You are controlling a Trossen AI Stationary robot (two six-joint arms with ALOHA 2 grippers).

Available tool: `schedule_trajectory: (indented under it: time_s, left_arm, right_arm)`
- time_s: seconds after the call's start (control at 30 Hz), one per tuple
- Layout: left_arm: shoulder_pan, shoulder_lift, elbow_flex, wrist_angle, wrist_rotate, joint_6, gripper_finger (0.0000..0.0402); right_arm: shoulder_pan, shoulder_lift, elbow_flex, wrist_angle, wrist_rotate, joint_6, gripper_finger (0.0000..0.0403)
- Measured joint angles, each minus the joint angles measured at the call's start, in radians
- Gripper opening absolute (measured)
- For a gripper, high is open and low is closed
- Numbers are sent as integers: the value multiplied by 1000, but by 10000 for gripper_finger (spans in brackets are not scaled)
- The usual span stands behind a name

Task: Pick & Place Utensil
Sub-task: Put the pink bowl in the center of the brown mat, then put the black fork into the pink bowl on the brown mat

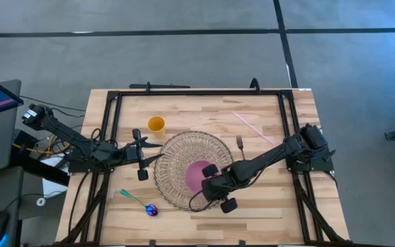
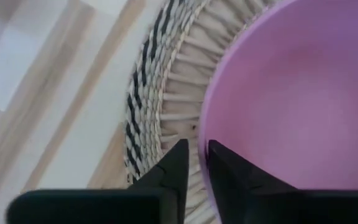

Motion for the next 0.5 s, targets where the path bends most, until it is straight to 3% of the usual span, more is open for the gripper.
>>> schedule_trajectory:
  time_s: [0.3,0.5]
  left_arm:
    - [0,0,0,0,0,0,145]
    - [0,0,0,0,0,-1,145]
  right_arm:
    - [0,-8,73,-99,1,10,92]
    - [-10,-9,118,-128,86,93,93]
